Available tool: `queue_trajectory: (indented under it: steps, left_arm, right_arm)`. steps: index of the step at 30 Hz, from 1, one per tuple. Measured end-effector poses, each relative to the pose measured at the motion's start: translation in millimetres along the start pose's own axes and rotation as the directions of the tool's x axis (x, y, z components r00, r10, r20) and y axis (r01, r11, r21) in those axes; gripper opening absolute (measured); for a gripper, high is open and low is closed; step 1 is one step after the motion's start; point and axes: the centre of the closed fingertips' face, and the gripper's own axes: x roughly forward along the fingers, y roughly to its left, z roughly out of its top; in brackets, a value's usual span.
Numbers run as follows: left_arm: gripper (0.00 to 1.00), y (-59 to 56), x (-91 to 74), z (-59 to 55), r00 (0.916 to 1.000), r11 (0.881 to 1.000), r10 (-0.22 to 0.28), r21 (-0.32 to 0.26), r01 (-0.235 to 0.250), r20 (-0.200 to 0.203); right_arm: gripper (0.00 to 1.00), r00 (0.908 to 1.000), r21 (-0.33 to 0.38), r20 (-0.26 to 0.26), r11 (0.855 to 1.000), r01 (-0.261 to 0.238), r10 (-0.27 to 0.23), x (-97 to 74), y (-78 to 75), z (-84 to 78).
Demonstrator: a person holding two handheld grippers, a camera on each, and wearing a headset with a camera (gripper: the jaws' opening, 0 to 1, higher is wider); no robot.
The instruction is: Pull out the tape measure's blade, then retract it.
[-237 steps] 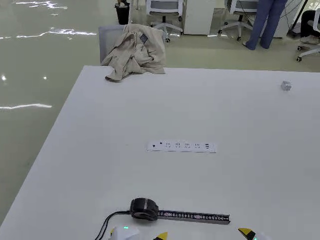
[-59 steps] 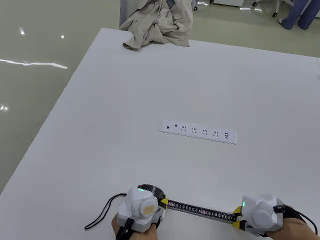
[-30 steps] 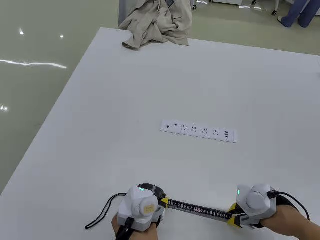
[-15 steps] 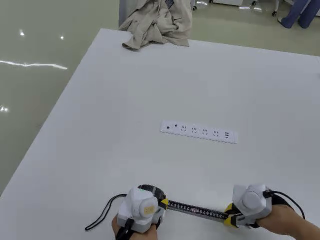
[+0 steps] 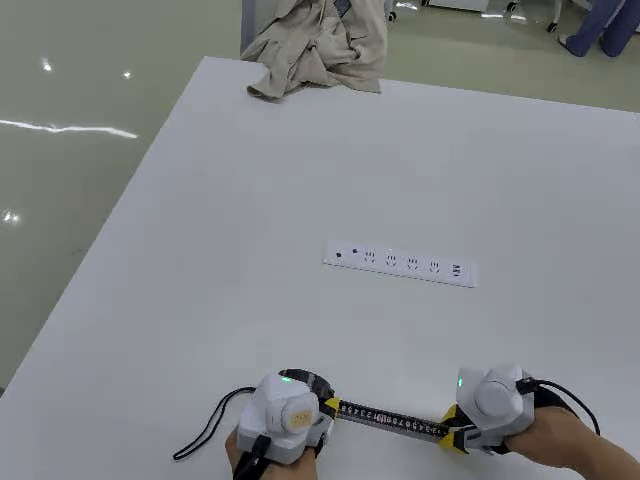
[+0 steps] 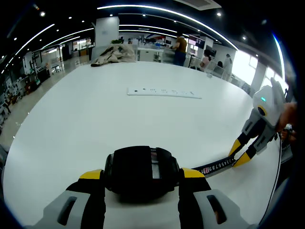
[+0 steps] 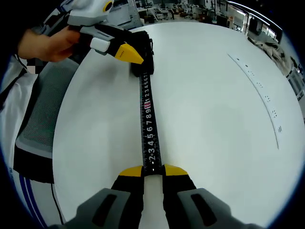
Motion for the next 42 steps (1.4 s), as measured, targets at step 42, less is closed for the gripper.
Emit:
queue_trajectory:
  steps: [42]
  left_arm:
    - [0.59, 0.3, 1.2, -0.8, 1.0000, 1.000, -0.002, 0.000, 0.002, -0.009]
  right_arm:
    - [0.13, 0.9973, -0.113, 0.044, 0.992, 0.064, -0.059, 19.9, 4.4, 45.8]
